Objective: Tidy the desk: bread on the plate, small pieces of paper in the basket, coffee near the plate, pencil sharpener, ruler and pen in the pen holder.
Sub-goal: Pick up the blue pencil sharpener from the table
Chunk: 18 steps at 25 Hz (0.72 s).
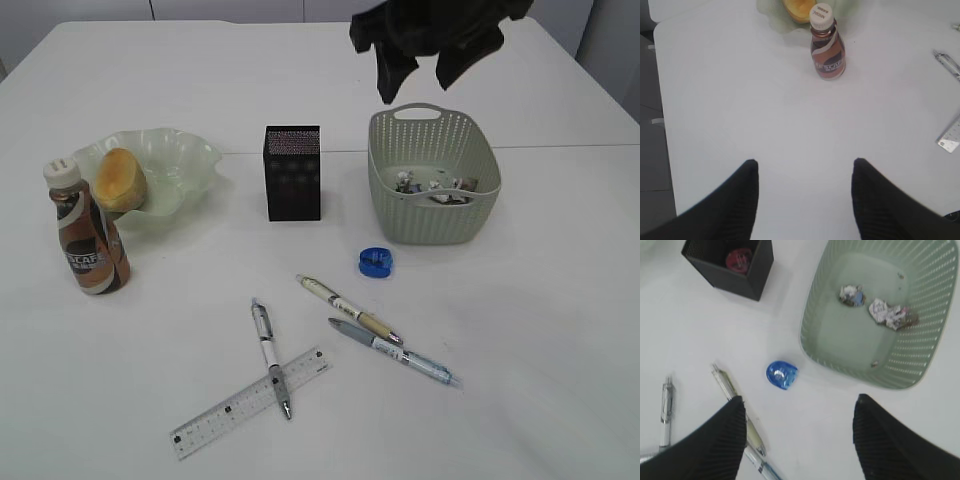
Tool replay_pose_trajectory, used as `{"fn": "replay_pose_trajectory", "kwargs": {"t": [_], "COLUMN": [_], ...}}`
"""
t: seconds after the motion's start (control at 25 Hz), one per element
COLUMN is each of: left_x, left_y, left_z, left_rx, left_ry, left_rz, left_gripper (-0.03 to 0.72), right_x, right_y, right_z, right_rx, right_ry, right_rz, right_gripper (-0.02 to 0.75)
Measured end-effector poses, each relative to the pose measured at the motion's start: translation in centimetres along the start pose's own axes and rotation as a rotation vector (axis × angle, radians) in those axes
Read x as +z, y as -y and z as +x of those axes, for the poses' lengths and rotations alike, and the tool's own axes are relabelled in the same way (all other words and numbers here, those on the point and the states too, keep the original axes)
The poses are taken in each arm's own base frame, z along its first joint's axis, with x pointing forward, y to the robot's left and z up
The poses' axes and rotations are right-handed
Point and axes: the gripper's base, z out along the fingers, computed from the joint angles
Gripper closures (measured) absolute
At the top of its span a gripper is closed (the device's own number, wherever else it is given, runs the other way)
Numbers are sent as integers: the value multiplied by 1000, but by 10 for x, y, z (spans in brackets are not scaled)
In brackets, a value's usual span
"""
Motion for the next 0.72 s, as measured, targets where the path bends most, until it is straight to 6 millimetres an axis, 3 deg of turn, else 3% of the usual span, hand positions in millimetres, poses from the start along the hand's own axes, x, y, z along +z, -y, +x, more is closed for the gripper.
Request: {"fn": "replay_pose_trajectory", "kwargs": {"t": [0.24, 0.44, 0.72], "left_x": [0, 0, 0], "left_y": [0, 0, 0], "left_z": [0, 0, 0], "left_rx": [0, -10, -28], "left_ry": [0, 0, 0], "left_rz": [0, 2, 3], "left_gripper": [254, 254, 254], "right_x": [28, 48, 70], "right_y": [-3, -6, -8], "right_z": [30, 50, 54], "right_rx": [-2, 97, 129], "right_ry": [-149, -244, -284], "right_rz": [-14, -15, -12], "right_gripper": [246, 246, 246]}}
